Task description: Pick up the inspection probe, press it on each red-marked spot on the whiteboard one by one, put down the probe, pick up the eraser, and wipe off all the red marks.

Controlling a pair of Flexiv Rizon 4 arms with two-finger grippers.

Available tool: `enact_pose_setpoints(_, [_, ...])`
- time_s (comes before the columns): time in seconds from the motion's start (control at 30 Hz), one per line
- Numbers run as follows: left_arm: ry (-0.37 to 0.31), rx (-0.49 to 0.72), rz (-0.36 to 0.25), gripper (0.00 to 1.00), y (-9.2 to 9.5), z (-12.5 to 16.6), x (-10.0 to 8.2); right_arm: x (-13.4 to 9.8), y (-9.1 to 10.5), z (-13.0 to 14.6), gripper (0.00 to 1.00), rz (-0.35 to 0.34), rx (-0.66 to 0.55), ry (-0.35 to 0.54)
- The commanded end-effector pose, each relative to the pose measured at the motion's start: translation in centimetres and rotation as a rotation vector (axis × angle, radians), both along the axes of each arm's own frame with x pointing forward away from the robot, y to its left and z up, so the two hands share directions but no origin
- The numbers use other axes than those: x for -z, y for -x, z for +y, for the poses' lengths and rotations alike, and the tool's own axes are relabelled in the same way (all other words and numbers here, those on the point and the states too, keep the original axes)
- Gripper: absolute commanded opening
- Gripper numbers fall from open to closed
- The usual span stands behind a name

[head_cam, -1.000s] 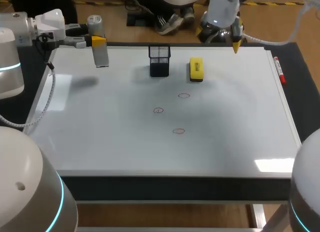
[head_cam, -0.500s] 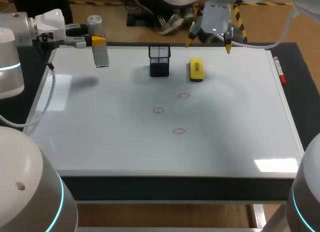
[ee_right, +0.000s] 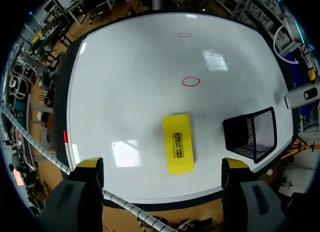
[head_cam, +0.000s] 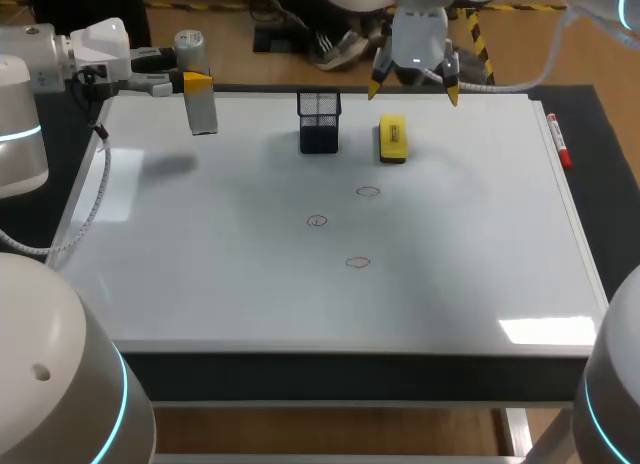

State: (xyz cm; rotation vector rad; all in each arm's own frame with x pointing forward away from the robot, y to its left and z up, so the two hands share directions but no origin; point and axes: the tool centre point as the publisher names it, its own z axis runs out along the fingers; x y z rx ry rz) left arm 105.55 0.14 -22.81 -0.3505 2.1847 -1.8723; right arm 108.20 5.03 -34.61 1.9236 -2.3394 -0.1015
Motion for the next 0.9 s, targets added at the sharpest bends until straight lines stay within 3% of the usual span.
enact_pose_setpoints(0.03, [0.001, 0.000, -0.001, 0.00, 0.0, 0.0, -0.1, -0.2, -0.2, 0.0, 1.00, 0.003, -0.003, 0.007])
enact_pose_setpoints(0.17, [0.001, 0.000, -0.001, 0.00, 0.0, 0.0, -0.1, -0.2, -0.2, 0.0, 1.00, 0.003, -0.003, 0.007])
enact_pose_setpoints(0.5, [0.001, 0.000, -0.001, 0.00, 0.0, 0.0, -0.1, 3.2, -0.8, 1.8, 1.00, 0.003, -0.041, -0.065])
enact_pose_setpoints(0.9, [0.001, 0.000, -0.001, 0.00, 0.0, 0.0, -0.1, 5.1, 0.0, 2.5, 1.00, 0.083, -0.128, -0.072])
